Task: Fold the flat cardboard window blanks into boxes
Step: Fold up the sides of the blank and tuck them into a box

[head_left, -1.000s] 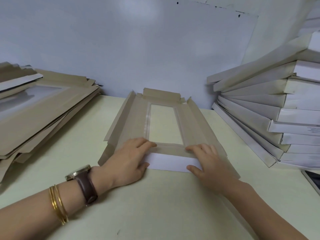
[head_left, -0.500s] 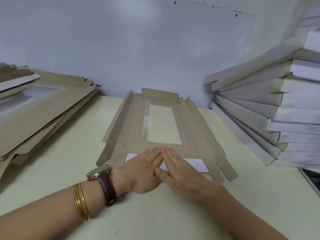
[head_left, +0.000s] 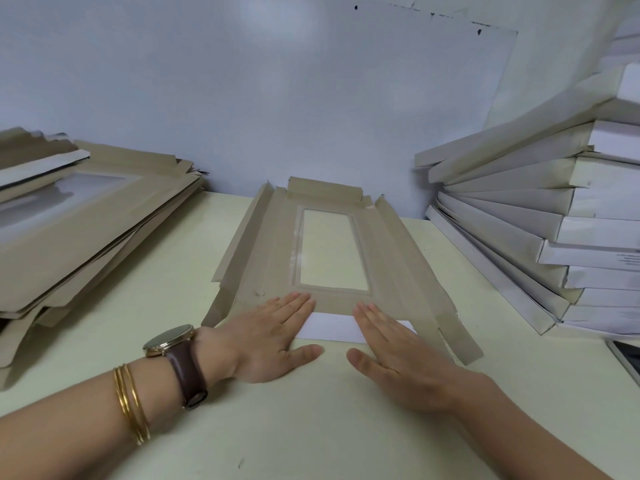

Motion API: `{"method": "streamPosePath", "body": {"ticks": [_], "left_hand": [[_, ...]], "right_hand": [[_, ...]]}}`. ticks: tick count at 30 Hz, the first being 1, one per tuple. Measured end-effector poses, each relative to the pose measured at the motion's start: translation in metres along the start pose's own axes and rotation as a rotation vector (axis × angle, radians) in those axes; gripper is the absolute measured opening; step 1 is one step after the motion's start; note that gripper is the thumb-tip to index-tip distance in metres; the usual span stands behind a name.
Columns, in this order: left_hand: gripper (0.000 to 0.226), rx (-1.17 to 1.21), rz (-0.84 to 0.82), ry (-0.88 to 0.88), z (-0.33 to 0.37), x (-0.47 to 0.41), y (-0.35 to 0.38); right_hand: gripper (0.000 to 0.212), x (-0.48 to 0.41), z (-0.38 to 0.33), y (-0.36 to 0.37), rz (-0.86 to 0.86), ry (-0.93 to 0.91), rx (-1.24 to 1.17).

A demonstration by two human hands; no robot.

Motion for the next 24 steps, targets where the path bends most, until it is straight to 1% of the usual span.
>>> {"method": "streamPosePath", "body": {"ticks": [5,17,22,24], "left_hand": [[0.082,-0.008,-0.022,-0.030,-0.004,0.007,-0.002],[0.085,-0.042,-0.011,-0.066,-0.017,0.018,-0.002],[0.093,-0.048,-0.010,-0.072,-0.025,0.024,-0.003],[0.092,-0.049,-0.005,-0.073,-0.025,0.025,-0.003]], "right_hand": [[0.097,0.005,0.015,-0.001,0.000,0.037,0.032],[0.100,0.013,0.035,-0.002,-0.005,0.081,0.035],[0.099,0.017,0.038,-0.005,0.001,0.094,0.043],[0.097,0.019,0.042,-0.006,0.008,0.112,0.053]]}}
Point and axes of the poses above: each hand's wrist, its own x-axis away from the middle knuckle, its own y-axis out of the palm, z = x × y, the point moved 8 cm from there along -x, towards the middle knuckle, and after that the axes turned 9 degrees about y, right-handed, at the moved point
